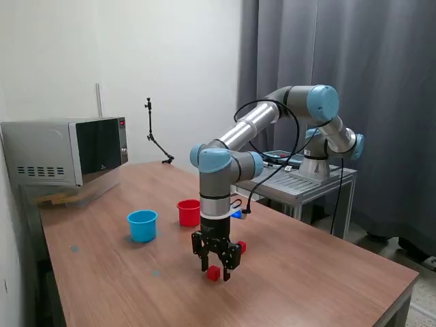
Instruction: Place red objects in the red bin, and blue objects in the blue bin.
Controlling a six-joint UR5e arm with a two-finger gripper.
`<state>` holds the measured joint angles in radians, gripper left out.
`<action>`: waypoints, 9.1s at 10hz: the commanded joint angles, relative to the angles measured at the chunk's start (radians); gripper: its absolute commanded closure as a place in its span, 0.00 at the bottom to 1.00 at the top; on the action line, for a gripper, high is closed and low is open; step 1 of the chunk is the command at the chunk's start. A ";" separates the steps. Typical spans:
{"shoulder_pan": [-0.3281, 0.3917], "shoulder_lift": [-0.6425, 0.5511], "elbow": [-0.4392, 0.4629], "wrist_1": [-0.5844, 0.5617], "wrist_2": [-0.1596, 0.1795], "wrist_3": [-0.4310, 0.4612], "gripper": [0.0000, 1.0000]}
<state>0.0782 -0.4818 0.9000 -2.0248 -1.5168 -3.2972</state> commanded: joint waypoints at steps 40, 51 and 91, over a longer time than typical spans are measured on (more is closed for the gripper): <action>-0.359 -0.475 0.602 -0.071 -0.085 0.627 1.00; -0.373 -0.442 0.563 -0.071 -0.082 0.622 1.00; -0.075 -0.282 0.507 -0.113 0.067 -0.075 0.00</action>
<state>0.0028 -0.7696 1.4186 -2.1199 -1.4486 -3.3738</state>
